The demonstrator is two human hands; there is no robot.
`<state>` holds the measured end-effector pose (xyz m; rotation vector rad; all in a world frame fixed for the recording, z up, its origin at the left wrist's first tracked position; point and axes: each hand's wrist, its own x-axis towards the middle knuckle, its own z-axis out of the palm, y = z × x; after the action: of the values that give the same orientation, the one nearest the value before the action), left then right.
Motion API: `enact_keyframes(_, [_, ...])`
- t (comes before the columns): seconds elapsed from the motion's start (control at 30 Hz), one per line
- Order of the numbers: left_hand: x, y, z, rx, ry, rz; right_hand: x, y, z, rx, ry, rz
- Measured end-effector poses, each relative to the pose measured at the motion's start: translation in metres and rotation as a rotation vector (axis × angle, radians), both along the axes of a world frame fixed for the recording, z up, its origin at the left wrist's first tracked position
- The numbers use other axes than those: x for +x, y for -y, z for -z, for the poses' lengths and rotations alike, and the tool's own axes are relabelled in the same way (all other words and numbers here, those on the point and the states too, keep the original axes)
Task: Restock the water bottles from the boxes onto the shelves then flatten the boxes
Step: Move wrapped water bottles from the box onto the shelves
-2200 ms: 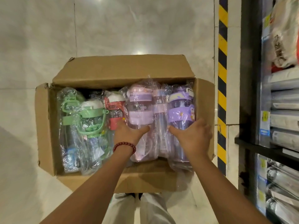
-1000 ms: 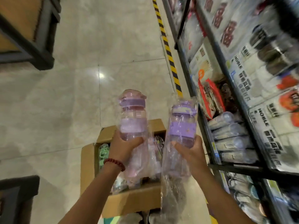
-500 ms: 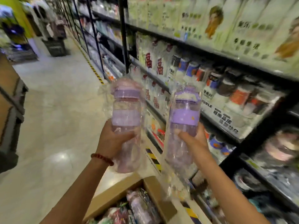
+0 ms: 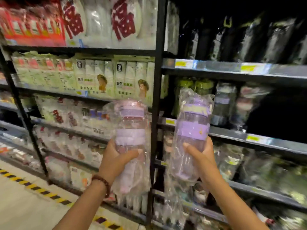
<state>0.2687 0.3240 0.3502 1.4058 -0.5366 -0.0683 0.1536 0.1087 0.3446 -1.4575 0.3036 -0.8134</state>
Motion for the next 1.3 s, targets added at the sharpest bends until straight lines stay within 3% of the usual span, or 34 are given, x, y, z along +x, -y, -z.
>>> enact_keyframes(0.33, [-0.097,0.171,-0.025,-0.027,0.057,0.39,-0.156,0.115,-0.02,-0.099,0.048,0.376])
enact_keyframes(0.73, [-0.2,0.369,-0.023,0.009,0.013,0.493,-0.281,0.267,-0.02,-0.121,-0.001,0.483])
enact_keyframes(1.0, [-0.232,0.442,-0.022,0.023,-0.041,0.521,-0.311,0.343,-0.02,-0.116,-0.013,0.488])
enact_keyframes(1.3, [-0.208,0.504,-0.016,0.106,-0.071,0.554,-0.277,0.403,-0.014,-0.045,-0.022,0.564])
